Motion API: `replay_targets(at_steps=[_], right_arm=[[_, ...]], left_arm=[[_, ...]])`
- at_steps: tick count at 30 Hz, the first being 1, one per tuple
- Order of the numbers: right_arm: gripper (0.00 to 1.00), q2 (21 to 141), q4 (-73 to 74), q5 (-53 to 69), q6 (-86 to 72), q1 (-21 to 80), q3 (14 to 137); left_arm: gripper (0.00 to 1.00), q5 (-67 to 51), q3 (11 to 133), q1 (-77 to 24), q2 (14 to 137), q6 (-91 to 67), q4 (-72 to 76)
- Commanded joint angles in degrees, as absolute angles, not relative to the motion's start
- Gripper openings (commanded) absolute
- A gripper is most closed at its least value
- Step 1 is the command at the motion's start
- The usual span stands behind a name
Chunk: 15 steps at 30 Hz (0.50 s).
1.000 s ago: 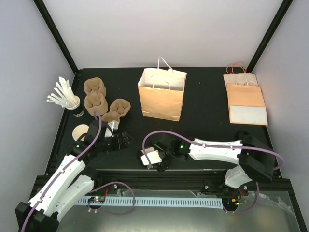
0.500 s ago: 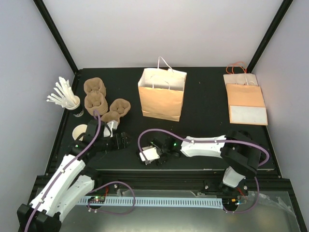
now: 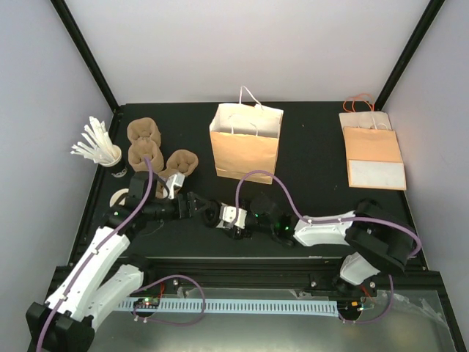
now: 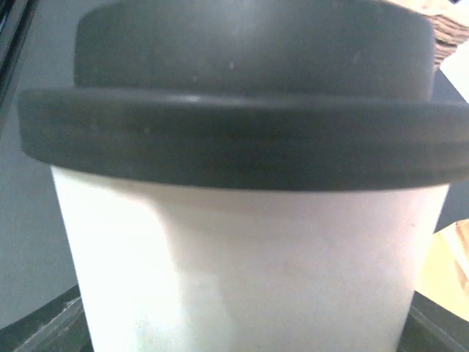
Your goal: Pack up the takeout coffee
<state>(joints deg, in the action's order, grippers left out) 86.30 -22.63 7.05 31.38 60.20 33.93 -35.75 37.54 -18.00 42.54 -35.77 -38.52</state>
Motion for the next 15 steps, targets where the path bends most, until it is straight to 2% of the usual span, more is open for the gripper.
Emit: replay_targets(at_steps=[1,7,15], right_arm=[[0.79,90.2,-54.0,8.7,11.2,58.7,29.1],[0.8,97.9,-72.5,7.5,3.2,57.6,25.3],[0.8,104.4,-82.6,7.8,5.0,57.7,24.1]], left_arm=[[0.96,-43.9,41.8,-17.5,44.5,-35.3,-35.0],[0.99,-37.3,44.4,-17.5,45.0,-30.0,-40.4],[0.99,-22.0,54.9,-23.1,54.5,-26.7,-52.7]])
